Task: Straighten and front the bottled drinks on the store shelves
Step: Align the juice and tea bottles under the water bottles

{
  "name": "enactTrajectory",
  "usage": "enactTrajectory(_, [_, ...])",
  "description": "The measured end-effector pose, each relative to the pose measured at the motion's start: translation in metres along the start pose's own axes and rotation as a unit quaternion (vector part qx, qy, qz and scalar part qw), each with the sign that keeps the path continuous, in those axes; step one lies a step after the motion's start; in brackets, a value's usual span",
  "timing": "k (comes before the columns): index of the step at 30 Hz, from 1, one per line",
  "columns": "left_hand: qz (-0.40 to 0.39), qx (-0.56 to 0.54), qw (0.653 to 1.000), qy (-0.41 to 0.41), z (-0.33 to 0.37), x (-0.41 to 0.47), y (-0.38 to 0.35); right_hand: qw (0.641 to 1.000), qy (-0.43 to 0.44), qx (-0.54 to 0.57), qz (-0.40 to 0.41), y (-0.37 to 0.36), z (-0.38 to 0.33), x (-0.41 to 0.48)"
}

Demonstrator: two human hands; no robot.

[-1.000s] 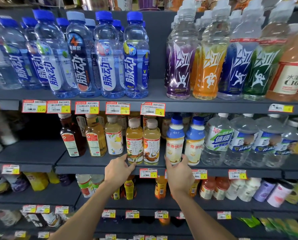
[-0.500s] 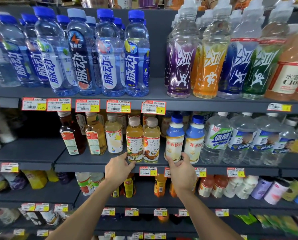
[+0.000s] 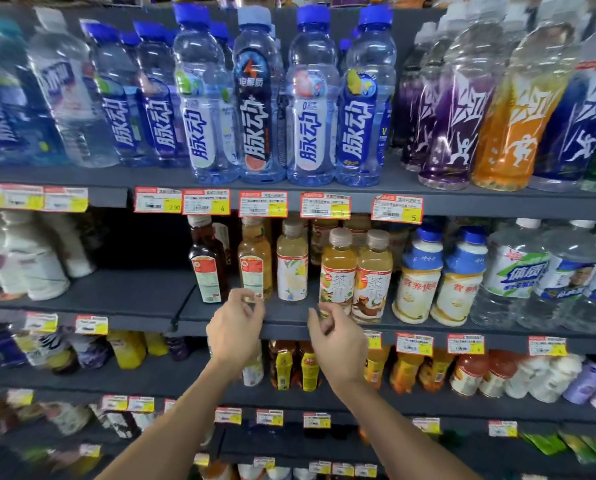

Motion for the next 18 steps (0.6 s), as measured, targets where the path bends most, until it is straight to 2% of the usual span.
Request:
enactTrajectory(4, [-0.009,0.037,0.999,-0.018,-0.017,0.014,0.008,0.999,-0.048,-0.020,0.004,-0.040,-0.030,0.002])
enactTrajectory(9, [-0.065,0.092,0.994,0.000,-0.019,0.027,0.001,0.987,-0.136,-0.084,0.017,-0.064,-0.049,0.016])
enactTrajectory(12, [-0.086,0.098,0.991,0.015,-0.013,0.032,-0.004,0.977,-0.171,-0.129,-0.003,-0.070,-0.050,0.021])
enactTrajectory(18, [-0.078,0.092,0.992,0.049,-0.001,0.042,-0.011,0.960,-0.219,-0.175,-0.023,-0.077,-0.051,0.035])
Point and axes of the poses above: each hand's wrist, its own x-axis towards the middle knuckle, its own y-axis out of the back of the hand, z = x × y, the point moved 2 cm from there along x, towards the middle knuckle, and after that the axes turned 5 degrees about -z, right-handed, at the moved point
